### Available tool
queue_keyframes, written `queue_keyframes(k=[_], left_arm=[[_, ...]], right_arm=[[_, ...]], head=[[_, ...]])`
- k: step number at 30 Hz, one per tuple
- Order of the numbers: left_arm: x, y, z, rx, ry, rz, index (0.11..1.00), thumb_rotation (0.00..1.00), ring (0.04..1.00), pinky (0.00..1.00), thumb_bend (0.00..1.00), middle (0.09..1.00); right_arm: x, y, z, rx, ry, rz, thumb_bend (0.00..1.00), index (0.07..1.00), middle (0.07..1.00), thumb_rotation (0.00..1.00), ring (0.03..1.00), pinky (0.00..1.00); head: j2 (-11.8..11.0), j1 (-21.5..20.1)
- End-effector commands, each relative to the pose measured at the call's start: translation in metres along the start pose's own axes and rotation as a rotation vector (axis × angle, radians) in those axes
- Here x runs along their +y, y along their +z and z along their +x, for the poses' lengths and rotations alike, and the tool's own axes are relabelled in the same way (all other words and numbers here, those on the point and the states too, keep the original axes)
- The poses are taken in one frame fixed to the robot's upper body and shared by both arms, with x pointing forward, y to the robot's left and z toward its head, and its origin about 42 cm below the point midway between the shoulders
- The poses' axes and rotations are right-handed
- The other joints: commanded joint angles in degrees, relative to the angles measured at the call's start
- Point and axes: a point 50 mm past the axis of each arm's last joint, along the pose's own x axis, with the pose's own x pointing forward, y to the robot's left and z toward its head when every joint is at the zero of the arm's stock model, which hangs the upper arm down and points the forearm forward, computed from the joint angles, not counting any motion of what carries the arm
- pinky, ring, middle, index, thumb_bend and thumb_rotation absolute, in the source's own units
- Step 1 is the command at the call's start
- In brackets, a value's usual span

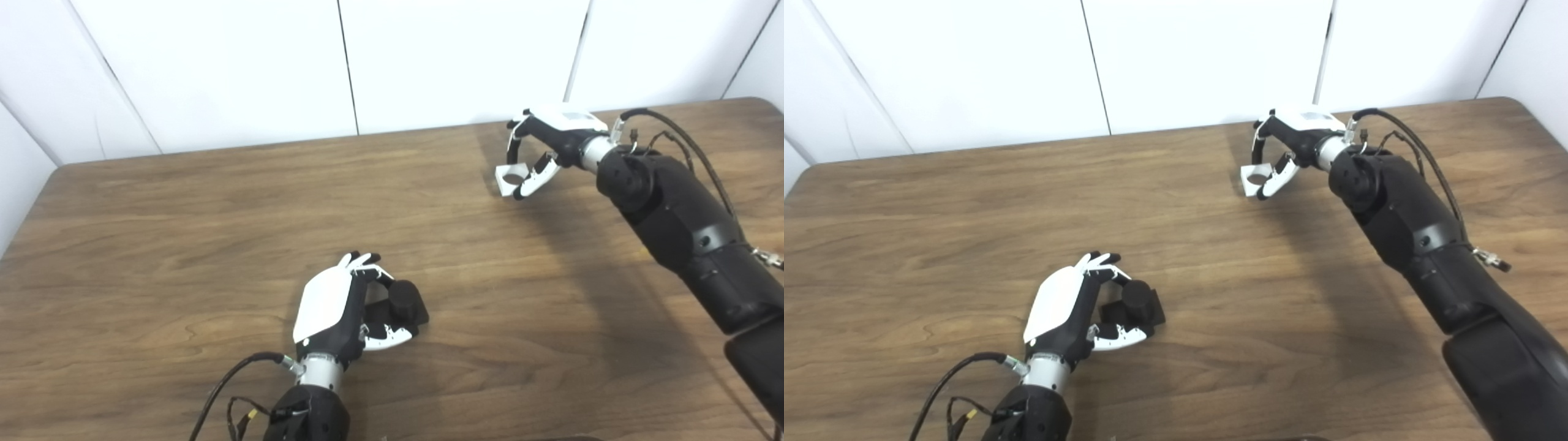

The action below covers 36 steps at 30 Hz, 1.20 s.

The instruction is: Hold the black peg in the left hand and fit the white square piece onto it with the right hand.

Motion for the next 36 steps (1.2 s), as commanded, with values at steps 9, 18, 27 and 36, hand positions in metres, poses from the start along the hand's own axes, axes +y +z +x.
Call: queue_keyframes(k=[9,18,27,36], left_arm=[[-0.005,0.001,0.004,-0.001,-0.026,0.002,0.491,0.07,0.967,0.91,0.52,0.884],[-0.006,0.001,0.007,-0.004,-0.024,0.001,0.491,0.07,0.969,0.93,0.52,0.881],[-0.006,0.003,0.008,-0.001,-0.019,-0.004,0.490,0.07,0.974,0.95,0.52,0.883],[-0.007,0.003,0.009,-0.001,-0.020,-0.003,0.491,0.07,0.975,0.94,0.52,0.886]], right_arm=[[-0.054,0.035,-0.023,-0.106,-0.120,-0.038,0.53,0.490,0.899,0.14,0.983,1.00],[-0.069,0.072,-0.055,-0.195,-0.069,-0.063,0.53,0.490,0.896,0.14,0.971,1.00],[-0.069,0.112,-0.085,-0.319,-0.033,-0.095,0.52,0.491,0.897,0.15,0.964,0.99],[-0.063,0.138,-0.103,-0.411,-0.040,-0.123,0.53,0.490,0.892,0.15,0.971,1.00]], head=[[0.13,-0.02],[0.26,0.17],[0.44,0.49],[0.70,0.35]])
